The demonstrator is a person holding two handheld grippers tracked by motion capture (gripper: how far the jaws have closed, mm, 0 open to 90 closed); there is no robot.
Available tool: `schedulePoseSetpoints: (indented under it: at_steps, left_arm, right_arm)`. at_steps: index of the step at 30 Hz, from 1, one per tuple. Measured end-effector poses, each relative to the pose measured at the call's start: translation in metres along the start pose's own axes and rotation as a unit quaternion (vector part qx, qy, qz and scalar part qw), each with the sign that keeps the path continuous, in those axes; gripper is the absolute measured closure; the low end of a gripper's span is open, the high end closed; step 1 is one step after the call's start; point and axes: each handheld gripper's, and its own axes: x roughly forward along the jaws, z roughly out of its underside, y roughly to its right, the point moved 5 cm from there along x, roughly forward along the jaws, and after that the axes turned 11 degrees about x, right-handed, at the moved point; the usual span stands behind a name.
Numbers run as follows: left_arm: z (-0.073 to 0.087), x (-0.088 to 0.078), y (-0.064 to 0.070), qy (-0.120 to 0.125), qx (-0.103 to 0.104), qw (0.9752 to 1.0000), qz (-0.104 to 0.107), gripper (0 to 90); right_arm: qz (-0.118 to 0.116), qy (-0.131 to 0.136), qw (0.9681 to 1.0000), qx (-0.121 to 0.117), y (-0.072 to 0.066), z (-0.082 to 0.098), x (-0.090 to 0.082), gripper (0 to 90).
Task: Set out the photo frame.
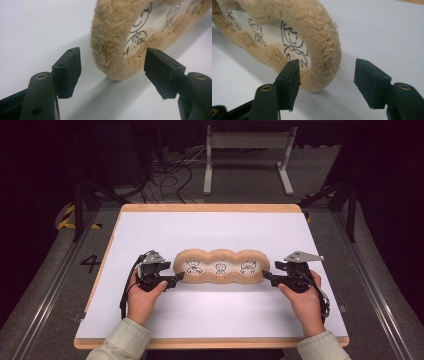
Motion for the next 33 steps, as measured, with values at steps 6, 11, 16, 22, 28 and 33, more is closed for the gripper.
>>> schedulePoseSetpoints:
  at_steps: [6,11,16,22,28,33]
  left_arm:
    - [-0.002,-0.018,0.006,0.009,0.007,0.9999,0.002,31.0]
    - [0.003,-0.036,0.007,0.017,0.009,0.9998,-0.003,30.5]
    - [0.011,-0.052,0.006,0.023,0.014,0.9996,-0.01,29.7]
    - [0.028,-0.066,0.002,0.019,0.022,0.9993,-0.024,28.6]
    - [0.041,-0.077,-0.002,0.022,0.013,0.9994,-0.025,28.3]
    - [0.057,-0.081,-0.008,0.012,0.012,0.9994,-0.032,27.7]
  right_arm:
    - [-0.014,0.013,0.9997,-0.014,-0.003,-0.005,-0.018,35.5]
    - [-0.019,0.017,0.9995,-0.02,-0.001,-0.004,-0.03,35.3]
    - [-0.018,0.024,0.9992,-0.025,0.003,-0.005,-0.04,34.8]
    - [-0.025,0.028,0.999,-0.025,0.008,-0.003,-0.052,34.6]
    - [-0.033,0.029,0.9985,-0.031,0.014,0.001,-0.06,33.3]
    - [-0.042,0.033,0.9981,-0.033,0.018,0.005,-0.062,29.9]
